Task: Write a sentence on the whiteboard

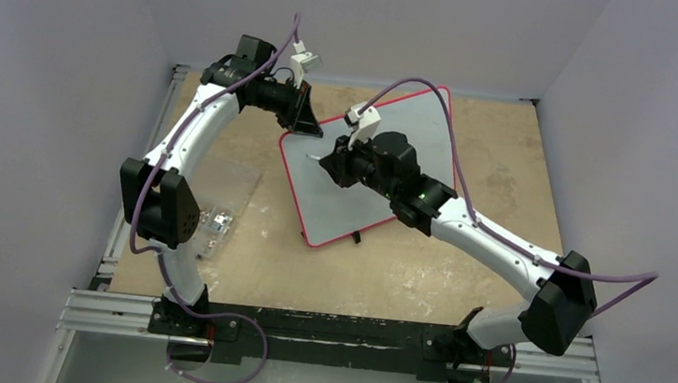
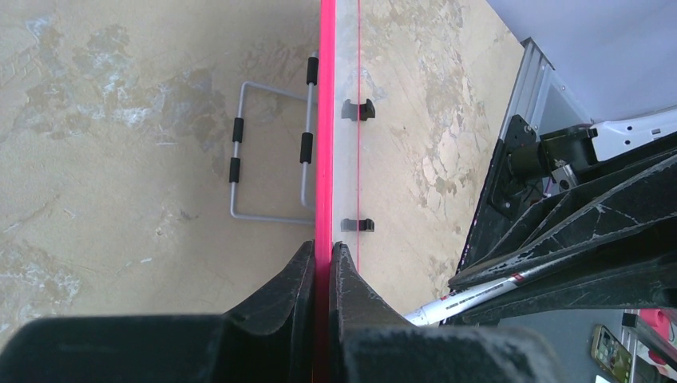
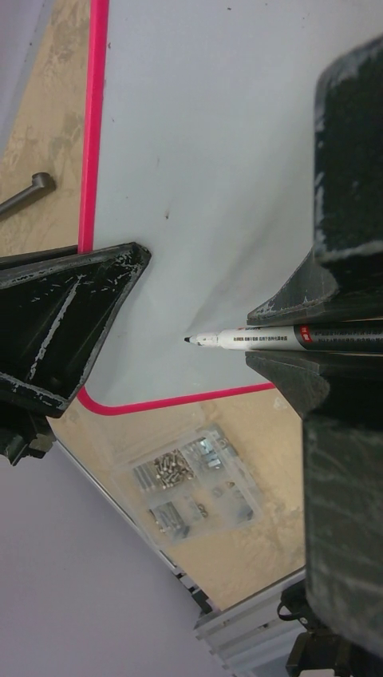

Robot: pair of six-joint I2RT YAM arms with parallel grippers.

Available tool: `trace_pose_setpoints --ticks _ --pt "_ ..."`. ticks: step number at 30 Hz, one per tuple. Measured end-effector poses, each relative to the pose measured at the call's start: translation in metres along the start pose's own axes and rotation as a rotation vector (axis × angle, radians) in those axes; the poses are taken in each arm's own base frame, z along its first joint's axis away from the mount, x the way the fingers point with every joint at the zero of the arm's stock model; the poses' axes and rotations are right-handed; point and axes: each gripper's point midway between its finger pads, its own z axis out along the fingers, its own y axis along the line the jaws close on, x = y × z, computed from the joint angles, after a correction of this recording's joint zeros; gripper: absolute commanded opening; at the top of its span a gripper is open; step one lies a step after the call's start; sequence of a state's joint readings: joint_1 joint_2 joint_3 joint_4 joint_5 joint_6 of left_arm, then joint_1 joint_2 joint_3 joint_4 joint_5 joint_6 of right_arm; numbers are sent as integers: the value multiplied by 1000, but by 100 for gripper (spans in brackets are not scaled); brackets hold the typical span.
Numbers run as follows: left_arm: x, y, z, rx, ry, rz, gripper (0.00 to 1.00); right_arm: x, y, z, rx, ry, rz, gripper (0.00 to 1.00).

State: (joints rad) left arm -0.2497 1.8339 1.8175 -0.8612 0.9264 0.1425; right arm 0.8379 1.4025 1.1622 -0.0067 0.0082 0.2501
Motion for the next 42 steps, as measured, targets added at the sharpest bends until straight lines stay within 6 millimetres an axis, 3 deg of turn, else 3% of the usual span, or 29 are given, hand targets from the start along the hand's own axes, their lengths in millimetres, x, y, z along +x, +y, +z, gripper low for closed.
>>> trace_pose_setpoints --ticks 15,31,42 --pt "0 0 0 1 0 3 0 -1 5 14 -13 -1 -4 0" --pt "0 1 0 -3 1 8 0 0 -6 13 51 -4 -29 0" --pt "0 1 0 -6 2 9 0 -2 -24 4 149 -2 -66 0"
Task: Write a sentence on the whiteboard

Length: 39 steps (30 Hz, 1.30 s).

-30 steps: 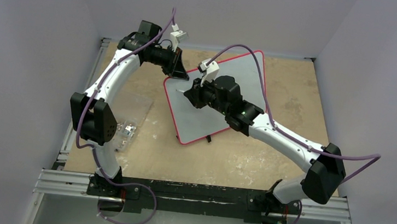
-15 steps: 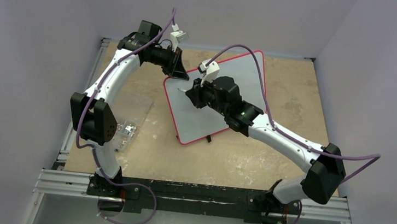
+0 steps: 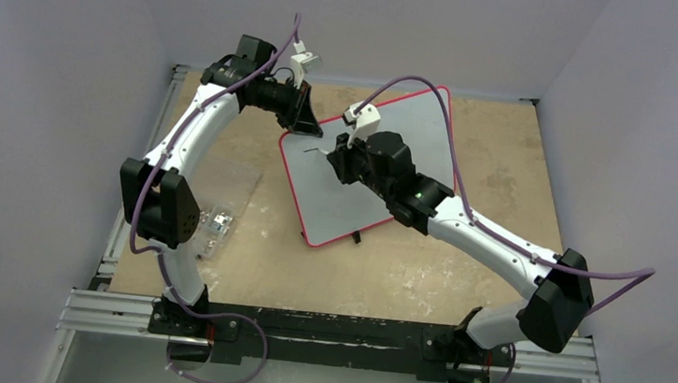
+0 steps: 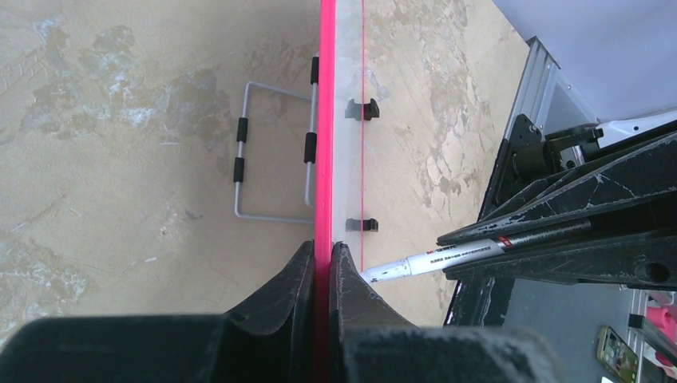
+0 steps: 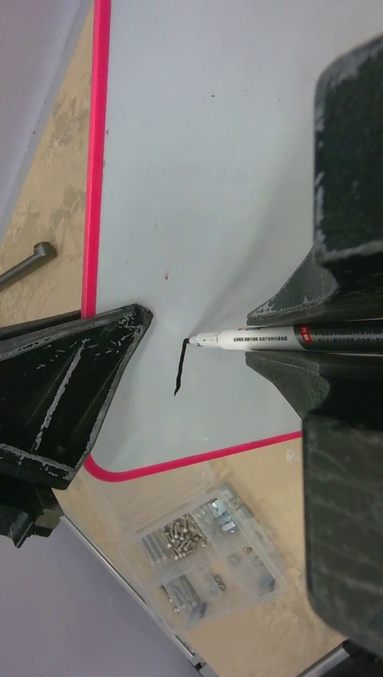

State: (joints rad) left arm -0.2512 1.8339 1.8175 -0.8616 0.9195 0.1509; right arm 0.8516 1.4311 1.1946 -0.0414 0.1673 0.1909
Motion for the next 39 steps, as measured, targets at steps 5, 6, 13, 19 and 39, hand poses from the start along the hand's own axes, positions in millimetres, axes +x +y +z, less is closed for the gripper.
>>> trace_pose_setpoints --ticks 5,6,13,19,39 --pt "0 0 0 0 0 -1 0 1 -2 -2 8 6 -8 0" --pt "0 0 0 1 0 -1 0 1 -2 -2 9 6 -10 0" --pt "-1 -2 1 4 1 5 0 -4 2 -17 -35 -17 -13 0" --pt "-1 -3 2 5 1 6 0 -15 14 -20 -99 -55 -7 0" --pt "-2 -5 2 5 2 13 0 0 20 1 -121 -11 -8 0"
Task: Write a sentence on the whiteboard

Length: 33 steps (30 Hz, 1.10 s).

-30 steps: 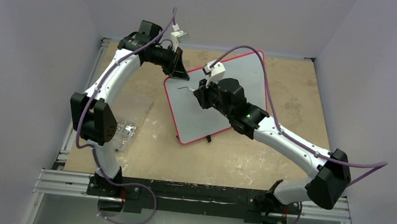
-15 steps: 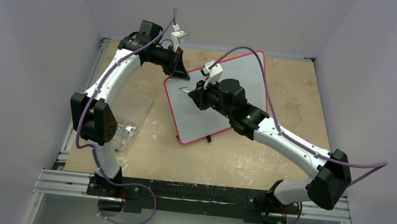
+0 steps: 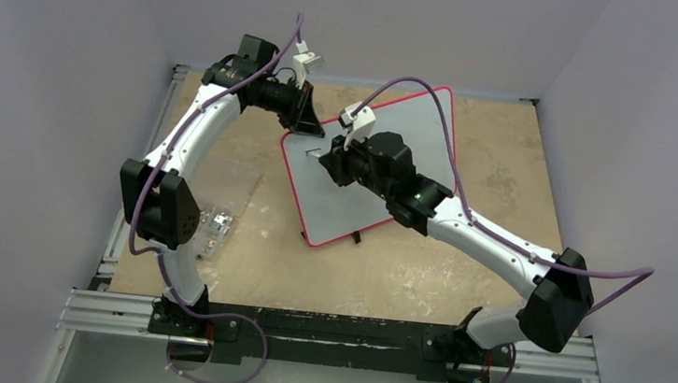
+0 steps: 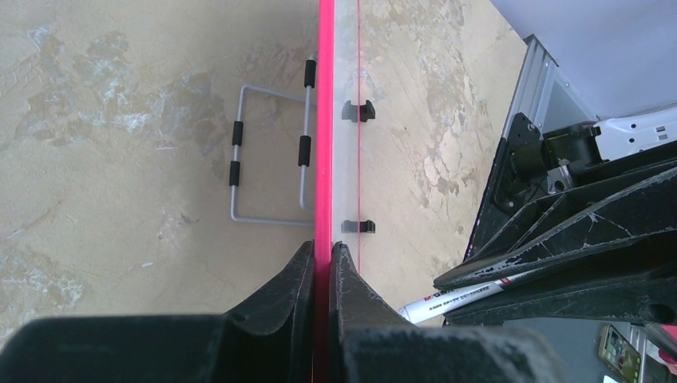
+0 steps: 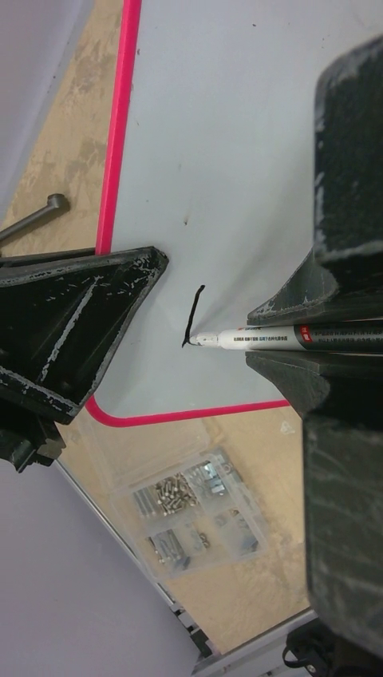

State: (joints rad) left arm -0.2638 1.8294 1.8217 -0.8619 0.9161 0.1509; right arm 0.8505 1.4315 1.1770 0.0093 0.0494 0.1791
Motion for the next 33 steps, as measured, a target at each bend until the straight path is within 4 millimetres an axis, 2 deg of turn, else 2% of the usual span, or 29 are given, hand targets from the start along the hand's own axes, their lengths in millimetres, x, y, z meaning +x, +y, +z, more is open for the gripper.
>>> trace_pose_setpoints --ticks 17,33 --pt "0 0 0 -3 1 1 0 1 -2 0 13 6 3 0" --pt "0 2 0 -11 3 9 0 57 -5 -14 5 127 37 0"
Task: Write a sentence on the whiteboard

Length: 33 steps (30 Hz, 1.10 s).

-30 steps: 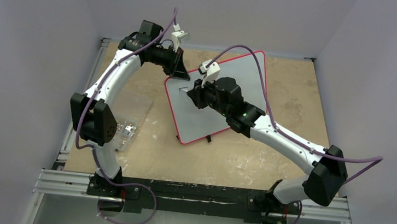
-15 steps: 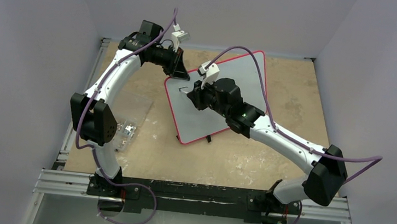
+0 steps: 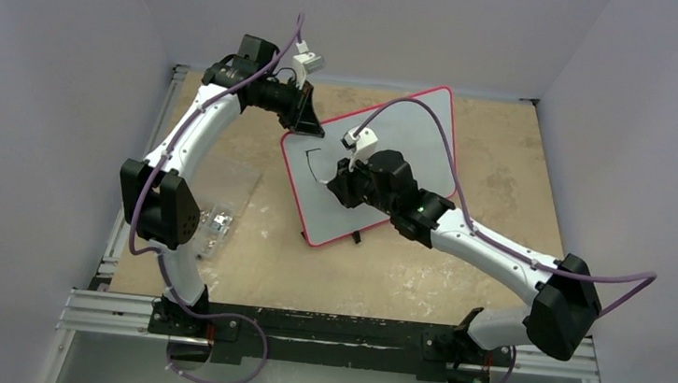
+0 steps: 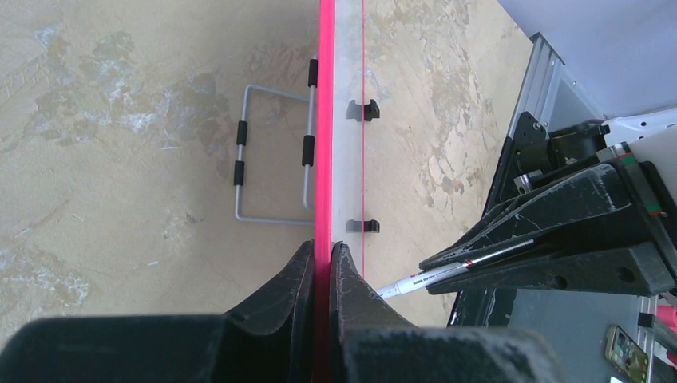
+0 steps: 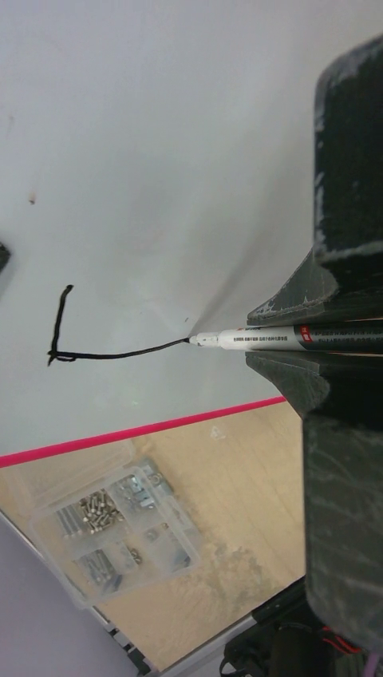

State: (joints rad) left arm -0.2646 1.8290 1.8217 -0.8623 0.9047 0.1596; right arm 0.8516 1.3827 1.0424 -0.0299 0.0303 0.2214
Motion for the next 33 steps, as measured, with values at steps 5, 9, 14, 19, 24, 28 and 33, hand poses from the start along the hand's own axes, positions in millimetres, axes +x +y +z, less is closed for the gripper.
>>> trace_pose_setpoints --ticks 5,9,14,19,24,28,33 --pt "0 -2 0 3 2 2 0 11 2 -4 -15 35 7 0" --pt "-1 -4 1 5 3 4 0 12 11 -5 -65 45 14 0" --pt "-1 -4 0 5 3 4 0 6 20 -7 -110 36 26 0" --pt "-1 -5 1 6 4 4 0 -16 26 -9 -125 -17 35 0" --pt "-1 -5 1 7 4 6 0 -28 23 -8 -98 -52 53 0" --pt "-1 -5 1 7 5 6 0 -37 18 -7 -62 -74 68 0" --pt "-1 -6 1 8 6 8 0 -43 12 -6 -22 -94 79 0"
